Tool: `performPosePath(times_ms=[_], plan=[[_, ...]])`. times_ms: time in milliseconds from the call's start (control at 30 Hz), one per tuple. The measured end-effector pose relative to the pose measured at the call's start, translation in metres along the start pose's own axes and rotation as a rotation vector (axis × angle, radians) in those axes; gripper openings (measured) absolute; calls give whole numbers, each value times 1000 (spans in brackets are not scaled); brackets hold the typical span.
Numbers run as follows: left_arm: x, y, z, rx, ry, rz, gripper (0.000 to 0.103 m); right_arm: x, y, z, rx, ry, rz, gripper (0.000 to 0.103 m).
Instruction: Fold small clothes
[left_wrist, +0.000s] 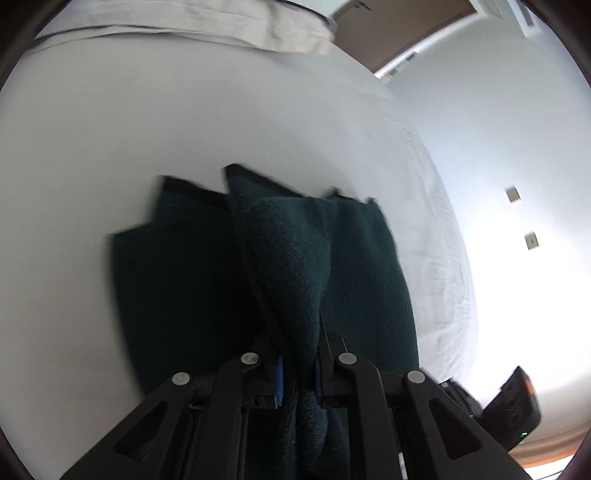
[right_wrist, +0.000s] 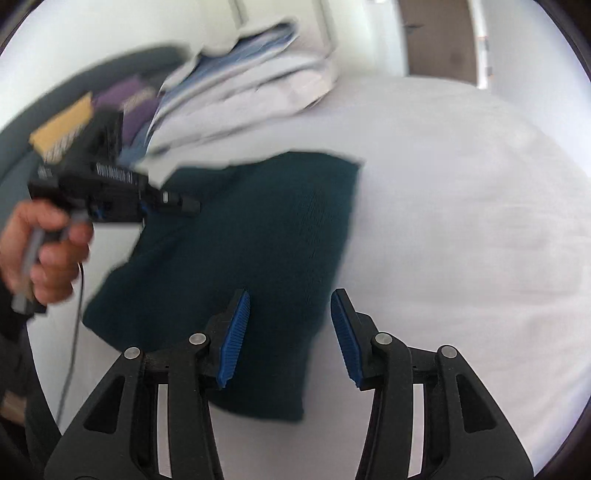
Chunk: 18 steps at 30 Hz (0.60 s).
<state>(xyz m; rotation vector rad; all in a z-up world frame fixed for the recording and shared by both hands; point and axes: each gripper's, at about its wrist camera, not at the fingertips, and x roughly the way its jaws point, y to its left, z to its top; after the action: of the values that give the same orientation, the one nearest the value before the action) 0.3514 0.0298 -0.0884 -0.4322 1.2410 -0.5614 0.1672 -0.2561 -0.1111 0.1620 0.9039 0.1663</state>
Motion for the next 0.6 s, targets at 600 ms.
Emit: performPosePath(times_ms=[600], plan=[[-9,58,-13,-50,-21,11,14,29,71,7,-99,47,-1,44]])
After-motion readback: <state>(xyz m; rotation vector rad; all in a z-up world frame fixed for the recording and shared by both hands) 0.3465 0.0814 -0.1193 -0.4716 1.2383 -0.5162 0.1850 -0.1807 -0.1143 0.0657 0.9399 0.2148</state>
